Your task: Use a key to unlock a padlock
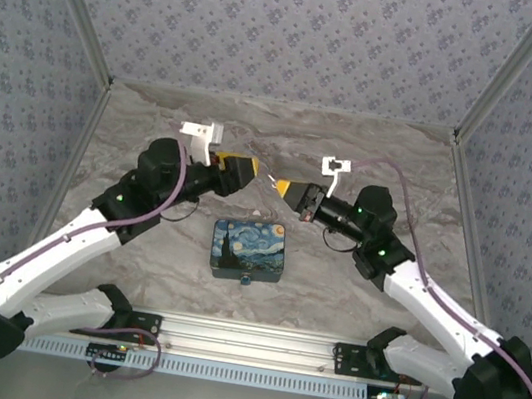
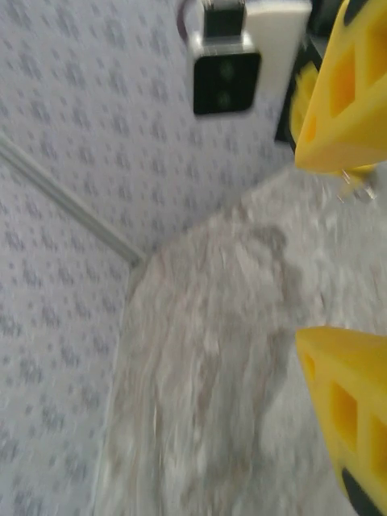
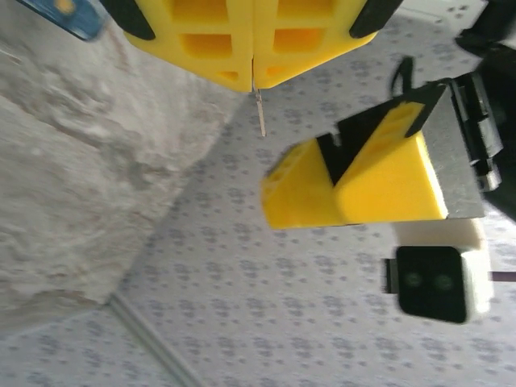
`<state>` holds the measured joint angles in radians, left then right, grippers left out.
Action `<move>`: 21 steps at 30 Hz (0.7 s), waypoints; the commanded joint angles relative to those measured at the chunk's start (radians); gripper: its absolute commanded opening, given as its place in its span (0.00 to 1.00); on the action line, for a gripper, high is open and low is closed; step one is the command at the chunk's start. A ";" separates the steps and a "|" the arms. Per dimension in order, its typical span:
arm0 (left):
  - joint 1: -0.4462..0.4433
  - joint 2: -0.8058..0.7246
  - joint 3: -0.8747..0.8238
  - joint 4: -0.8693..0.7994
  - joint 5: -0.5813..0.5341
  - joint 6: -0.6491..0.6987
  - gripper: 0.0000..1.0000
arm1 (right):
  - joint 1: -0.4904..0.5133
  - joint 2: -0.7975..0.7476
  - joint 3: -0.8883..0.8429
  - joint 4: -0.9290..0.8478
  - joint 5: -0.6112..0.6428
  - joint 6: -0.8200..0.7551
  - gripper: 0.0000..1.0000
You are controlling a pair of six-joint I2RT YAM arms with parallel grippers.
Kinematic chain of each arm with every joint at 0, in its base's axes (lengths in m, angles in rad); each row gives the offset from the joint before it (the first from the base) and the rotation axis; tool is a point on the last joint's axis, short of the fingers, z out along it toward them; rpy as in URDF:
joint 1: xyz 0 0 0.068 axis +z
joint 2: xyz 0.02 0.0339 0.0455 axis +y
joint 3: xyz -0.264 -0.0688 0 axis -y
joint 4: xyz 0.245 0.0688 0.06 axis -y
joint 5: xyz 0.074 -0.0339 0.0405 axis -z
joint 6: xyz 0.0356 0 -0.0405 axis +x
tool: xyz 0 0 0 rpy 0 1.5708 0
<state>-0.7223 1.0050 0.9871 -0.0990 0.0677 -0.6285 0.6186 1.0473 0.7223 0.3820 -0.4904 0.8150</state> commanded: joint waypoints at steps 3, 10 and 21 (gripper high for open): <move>-0.003 -0.063 -0.044 -0.220 -0.181 0.078 0.91 | -0.052 -0.076 -0.064 -0.276 0.138 -0.079 0.00; -0.004 -0.023 -0.123 -0.320 -0.131 0.079 0.97 | -0.165 -0.138 -0.216 -0.220 0.122 0.038 0.00; -0.003 0.079 -0.213 -0.220 0.039 0.006 0.94 | -0.193 -0.151 -0.260 -0.195 0.058 0.066 0.00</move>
<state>-0.7223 1.0744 0.7803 -0.3828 0.0322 -0.5922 0.4320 0.9089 0.4736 0.1658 -0.4030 0.8612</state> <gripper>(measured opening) 0.946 0.066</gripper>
